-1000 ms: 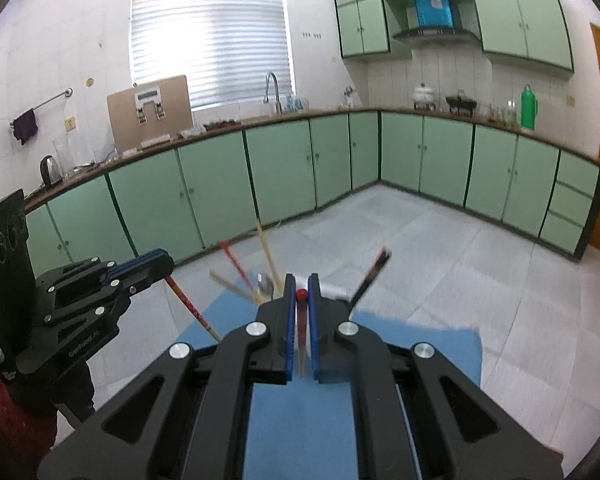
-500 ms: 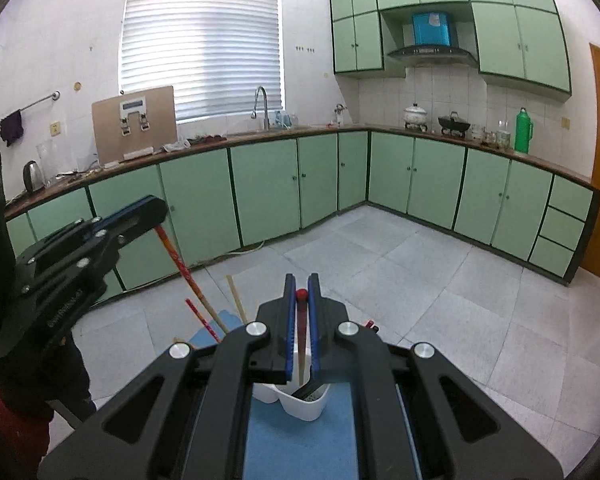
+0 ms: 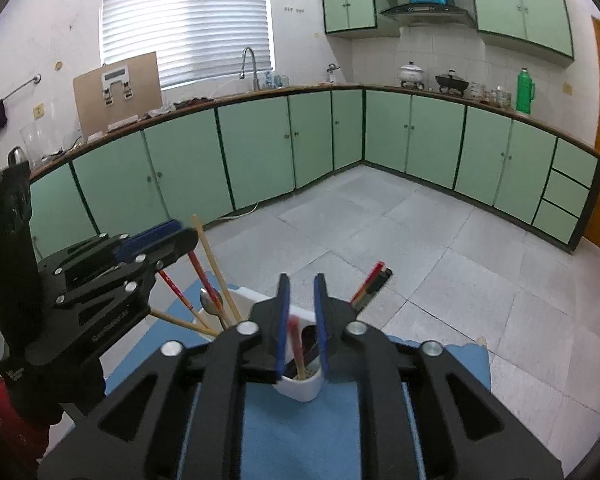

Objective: Organize utensils

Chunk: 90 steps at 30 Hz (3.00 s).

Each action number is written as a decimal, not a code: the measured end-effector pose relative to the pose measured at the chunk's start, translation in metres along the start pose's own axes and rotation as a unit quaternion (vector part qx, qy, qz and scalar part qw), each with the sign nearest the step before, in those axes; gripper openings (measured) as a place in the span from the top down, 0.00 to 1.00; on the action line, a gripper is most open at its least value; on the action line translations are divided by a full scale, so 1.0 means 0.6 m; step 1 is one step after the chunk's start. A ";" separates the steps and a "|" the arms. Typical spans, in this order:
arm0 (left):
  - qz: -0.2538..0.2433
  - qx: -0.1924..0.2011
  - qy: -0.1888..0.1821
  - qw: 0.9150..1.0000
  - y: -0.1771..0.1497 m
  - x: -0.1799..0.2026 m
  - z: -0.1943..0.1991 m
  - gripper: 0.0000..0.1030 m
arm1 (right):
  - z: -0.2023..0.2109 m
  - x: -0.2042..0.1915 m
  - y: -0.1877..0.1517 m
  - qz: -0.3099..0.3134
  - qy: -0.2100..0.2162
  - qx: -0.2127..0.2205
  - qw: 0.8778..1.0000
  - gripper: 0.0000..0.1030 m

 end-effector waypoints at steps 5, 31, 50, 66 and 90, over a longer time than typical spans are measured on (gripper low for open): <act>0.006 0.011 0.013 1.000 -0.018 -0.003 0.060 0.34 | 0.060 0.022 -0.019 -0.009 -0.025 0.038 0.999 0.61; 0.025 -0.037 0.030 0.999 -0.180 0.022 0.205 0.06 | 0.138 -0.022 -0.254 -0.074 -0.045 0.035 0.996 0.05; 0.020 0.007 0.037 0.999 -0.116 0.012 0.213 0.06 | 0.160 -0.065 -0.163 -0.029 -0.048 0.080 0.995 0.05; 0.018 0.008 0.038 0.999 -0.103 0.009 0.188 0.06 | 0.126 -0.054 -0.144 -0.026 -0.052 0.075 0.995 0.05; 0.019 0.012 0.040 0.999 -0.097 0.010 0.187 0.06 | 0.124 -0.052 -0.140 -0.024 -0.053 0.076 0.995 0.05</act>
Point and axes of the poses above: each gripper's, at about its wrist camera, not at the fingertips, and z roughly against the way its jaws point, x to its right, y to its top, the point moved 9 cm from there along -z, roughly the way its jaws point, and after that the axes turned 10 degrees about -x, right-handed, at the moved point
